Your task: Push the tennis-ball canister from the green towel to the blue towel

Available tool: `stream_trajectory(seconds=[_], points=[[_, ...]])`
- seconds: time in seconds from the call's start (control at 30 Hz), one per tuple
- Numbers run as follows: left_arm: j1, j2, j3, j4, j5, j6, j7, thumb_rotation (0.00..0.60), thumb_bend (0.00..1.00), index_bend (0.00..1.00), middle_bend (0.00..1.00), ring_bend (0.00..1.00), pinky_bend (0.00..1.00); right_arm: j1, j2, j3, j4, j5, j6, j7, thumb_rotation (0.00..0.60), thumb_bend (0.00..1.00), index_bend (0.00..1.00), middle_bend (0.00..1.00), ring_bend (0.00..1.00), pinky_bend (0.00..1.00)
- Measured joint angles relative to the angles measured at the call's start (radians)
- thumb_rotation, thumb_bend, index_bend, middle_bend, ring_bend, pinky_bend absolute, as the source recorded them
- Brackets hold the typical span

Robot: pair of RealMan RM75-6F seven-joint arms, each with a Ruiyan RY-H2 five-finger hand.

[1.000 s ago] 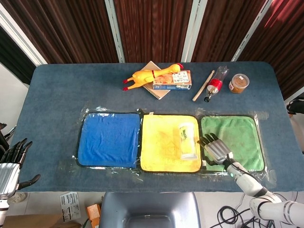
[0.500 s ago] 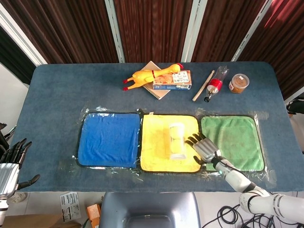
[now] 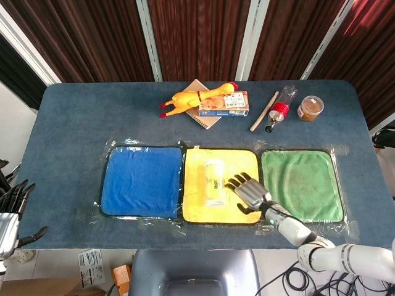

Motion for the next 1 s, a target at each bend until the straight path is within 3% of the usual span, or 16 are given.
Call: stream_trajectory(seconds=[0.7,1.0], points=[[-0.007,0.002,0.007,-0.002,0.009,-0.02,0.007,0.6,0.05,0.0,0.0,0.03,0.15,0.206,-0.11,0.011,0.012,0.28,0.02,-0.111,0.528,0.44,0.14,0.09,0.0,0.0],[-0.014,0.004,0.006,-0.002,0.004,-0.035,0.006,0.6,0.05,0.0,0.0,0.03,0.15,0.275,-0.154,0.007,0.019,0.352,0.036,-0.126,0.528,0.44,0.13,0.09,0.0,0.0]])
